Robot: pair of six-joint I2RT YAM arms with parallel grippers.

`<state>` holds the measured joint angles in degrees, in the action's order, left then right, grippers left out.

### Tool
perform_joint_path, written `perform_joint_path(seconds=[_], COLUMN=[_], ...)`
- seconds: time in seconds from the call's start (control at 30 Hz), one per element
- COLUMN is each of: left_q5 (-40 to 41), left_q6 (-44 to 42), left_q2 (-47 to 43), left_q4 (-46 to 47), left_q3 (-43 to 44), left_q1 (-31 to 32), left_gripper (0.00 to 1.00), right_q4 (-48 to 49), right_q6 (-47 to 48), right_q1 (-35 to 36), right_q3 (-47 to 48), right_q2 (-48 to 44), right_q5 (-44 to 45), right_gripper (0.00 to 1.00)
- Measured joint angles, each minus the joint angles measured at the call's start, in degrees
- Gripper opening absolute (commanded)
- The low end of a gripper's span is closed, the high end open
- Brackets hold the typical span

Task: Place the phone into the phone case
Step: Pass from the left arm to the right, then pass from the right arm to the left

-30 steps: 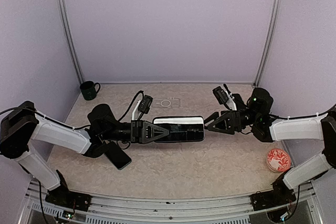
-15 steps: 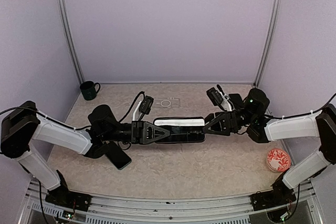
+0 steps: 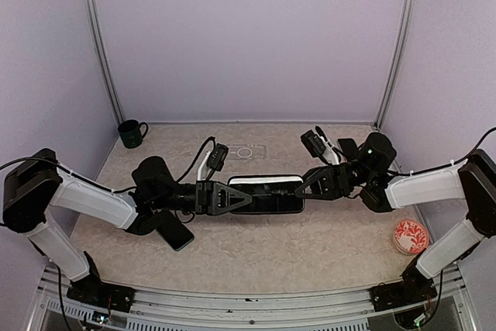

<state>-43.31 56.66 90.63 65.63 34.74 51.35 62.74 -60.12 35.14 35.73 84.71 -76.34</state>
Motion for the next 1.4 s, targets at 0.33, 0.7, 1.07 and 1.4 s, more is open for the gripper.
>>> perform_joint_path(seconds=[0.33,0.7,1.07,1.4], left_q5=[0.17,1.84,3.39,6.32], left_q6=[0.07,0.11,-0.33,-2.62], left_q2=[0.79,0.96,1.81,2.38], left_q4=[0.79,1.40,-1.42,-5.38], left_q3=[0.00,0.24,0.24,0.24], left_q1=[-0.09,-0.02,-0.59,-0.83], left_gripper=[0.25,0.45,0.54,0.55], right_q4=[0.87,-15.91,-36.00,-46.77], right_q6=[-2.45,8.31,20.02,24.87], right_q1=[-0.11,0.81,0.85,1.22], right_q3=[0.00,2.86,7.91,10.19], right_q2=[1.09,1.38,0.85,-0.48], right_q5=[-0.39,1.99,8.81,15.43], right_gripper=[0.03,0.00,0.00,0.00])
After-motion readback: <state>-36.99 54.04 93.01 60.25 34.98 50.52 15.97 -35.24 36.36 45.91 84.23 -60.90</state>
